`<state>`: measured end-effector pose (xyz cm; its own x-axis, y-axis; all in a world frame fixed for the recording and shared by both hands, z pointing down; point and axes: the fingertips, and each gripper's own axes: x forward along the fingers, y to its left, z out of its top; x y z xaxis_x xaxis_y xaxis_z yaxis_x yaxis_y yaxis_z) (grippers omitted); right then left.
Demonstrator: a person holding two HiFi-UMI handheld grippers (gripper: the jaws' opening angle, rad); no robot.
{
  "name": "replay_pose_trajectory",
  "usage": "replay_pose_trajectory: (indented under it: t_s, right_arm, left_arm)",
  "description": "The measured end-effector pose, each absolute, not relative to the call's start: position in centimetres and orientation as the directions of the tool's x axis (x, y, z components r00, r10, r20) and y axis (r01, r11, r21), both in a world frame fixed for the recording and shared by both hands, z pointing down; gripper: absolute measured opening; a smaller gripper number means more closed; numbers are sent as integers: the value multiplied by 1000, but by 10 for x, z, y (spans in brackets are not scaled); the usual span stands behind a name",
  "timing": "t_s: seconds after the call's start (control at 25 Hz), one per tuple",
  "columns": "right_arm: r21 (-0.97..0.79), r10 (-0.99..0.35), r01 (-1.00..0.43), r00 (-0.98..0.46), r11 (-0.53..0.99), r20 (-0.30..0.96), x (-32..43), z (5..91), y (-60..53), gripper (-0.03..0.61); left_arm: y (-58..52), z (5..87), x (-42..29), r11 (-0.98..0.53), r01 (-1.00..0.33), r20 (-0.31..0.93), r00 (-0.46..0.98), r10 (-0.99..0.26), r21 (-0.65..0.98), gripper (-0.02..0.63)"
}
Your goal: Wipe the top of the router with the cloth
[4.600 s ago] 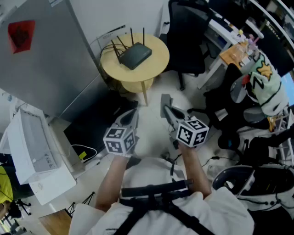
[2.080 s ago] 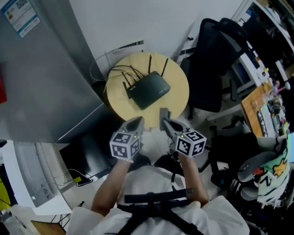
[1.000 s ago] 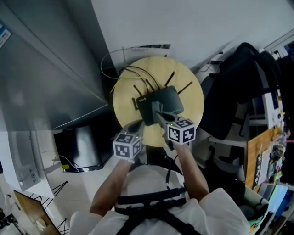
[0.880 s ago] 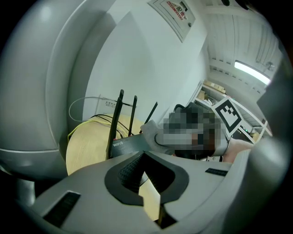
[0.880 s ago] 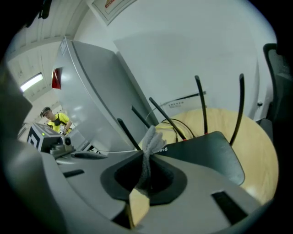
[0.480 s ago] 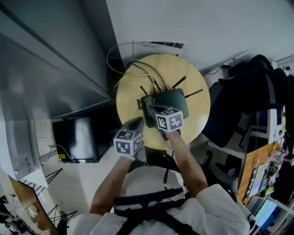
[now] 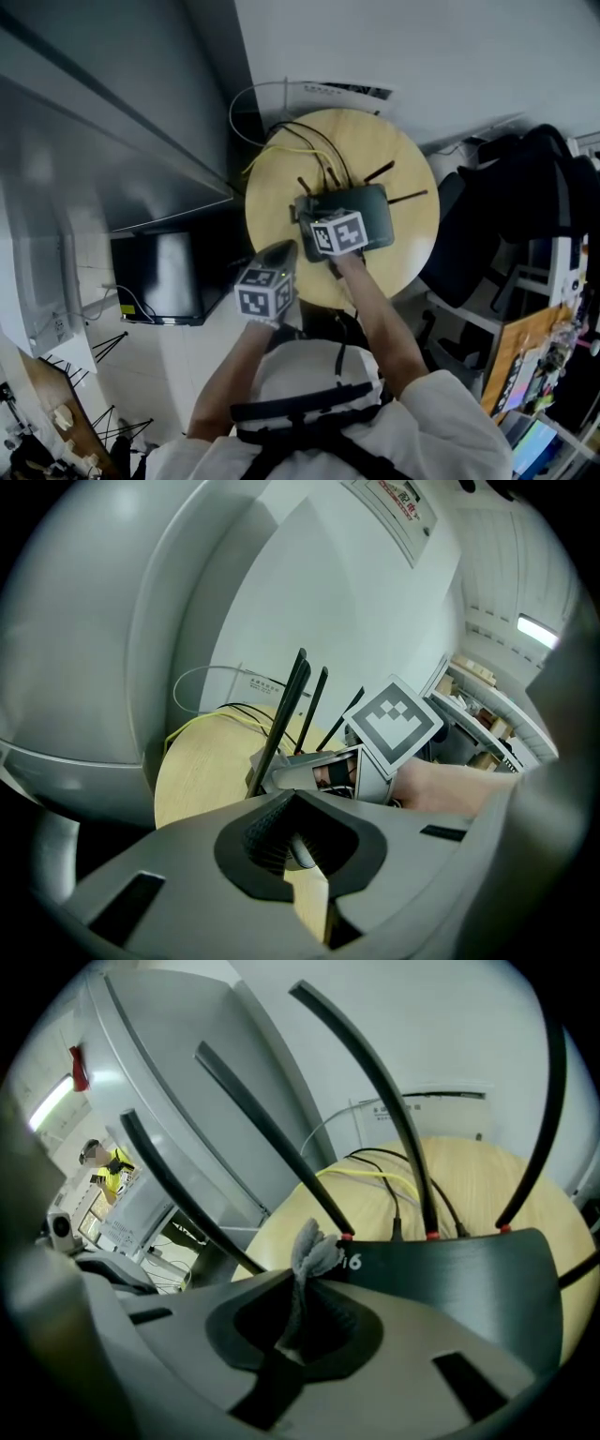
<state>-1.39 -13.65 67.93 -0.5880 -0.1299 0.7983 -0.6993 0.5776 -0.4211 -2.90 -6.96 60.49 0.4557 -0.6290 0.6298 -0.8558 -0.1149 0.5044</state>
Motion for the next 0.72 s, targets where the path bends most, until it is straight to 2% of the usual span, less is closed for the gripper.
replay_pose_trajectory:
  t_s: [0.2, 0.72]
  right_arm:
    - [-382, -166, -727, -558, 571, 813, -2, 680, -146, 37]
    - [-256, -304, -826, -446, 502, 842, 89, 680, -188, 37]
  left_arm:
    - [-70, 606, -23, -124, -852, 631, 466, -620, 508, -11]
    - [-94, 605, 26, -199, -830, 612, 526, -590, 521, -11]
